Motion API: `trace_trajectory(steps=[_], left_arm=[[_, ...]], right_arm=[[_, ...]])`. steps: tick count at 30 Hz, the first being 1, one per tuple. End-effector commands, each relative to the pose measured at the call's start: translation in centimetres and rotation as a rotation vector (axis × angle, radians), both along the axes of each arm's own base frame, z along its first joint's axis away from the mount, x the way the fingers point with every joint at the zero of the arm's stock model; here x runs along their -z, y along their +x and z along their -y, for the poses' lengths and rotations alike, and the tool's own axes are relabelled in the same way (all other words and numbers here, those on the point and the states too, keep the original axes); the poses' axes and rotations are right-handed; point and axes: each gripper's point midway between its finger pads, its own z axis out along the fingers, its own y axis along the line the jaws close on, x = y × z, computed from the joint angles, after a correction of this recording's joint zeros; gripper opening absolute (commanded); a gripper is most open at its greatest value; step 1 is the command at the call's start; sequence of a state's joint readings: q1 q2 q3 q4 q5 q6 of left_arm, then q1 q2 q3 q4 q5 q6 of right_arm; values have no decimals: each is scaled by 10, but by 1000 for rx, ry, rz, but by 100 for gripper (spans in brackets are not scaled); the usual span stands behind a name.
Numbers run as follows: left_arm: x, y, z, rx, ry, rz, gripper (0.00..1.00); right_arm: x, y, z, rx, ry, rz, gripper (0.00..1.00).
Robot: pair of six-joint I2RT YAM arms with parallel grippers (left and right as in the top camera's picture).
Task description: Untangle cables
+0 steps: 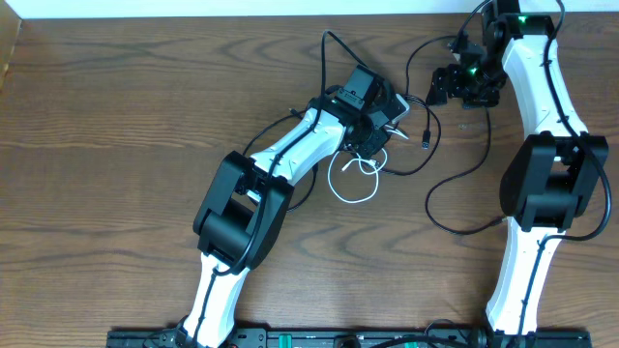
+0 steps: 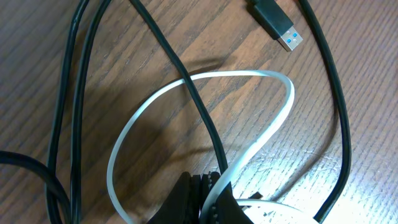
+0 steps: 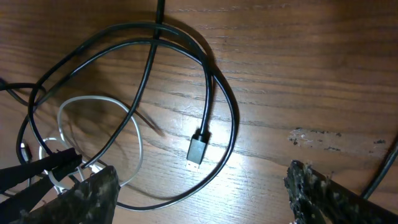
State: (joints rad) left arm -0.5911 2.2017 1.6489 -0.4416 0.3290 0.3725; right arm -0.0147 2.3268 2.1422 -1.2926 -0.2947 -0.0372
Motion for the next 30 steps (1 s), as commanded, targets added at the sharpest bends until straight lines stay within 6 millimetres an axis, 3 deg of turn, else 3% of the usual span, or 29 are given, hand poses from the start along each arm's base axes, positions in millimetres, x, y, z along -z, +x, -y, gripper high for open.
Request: trace_trajectory(steps=[1,5,7,12,16,23,28,30], left_arm=[[-31,6,0,-58,-40,25,7],[-107,19,-7,-158,-139,117,7],[-158,18,-13,-185,-208,183,7],[-269,-7,-31,-193,-352,348,7],[-338,-32,-47,-185,-447,470,7],[-433,-67,-69,-171,-613,688,7],[-478,-70,-91,-233,-694,818,7],[-492,-69,-102,-275,-728,850,7]], right_arm=[[-16,1,-1,-15,-3,39,83],[-16,1,-1,-15,-3,39,83],[-16,1,-1,-15,-3,39,83],[-16,1,-2,-15,-2,39,84],[-16,1,-2,-15,-2,39,86],[-16,1,-3,-18,2,39,87],[-16,0,-9,-51,10,44,86],[-19,-2,-21,-109,52,53,85]])
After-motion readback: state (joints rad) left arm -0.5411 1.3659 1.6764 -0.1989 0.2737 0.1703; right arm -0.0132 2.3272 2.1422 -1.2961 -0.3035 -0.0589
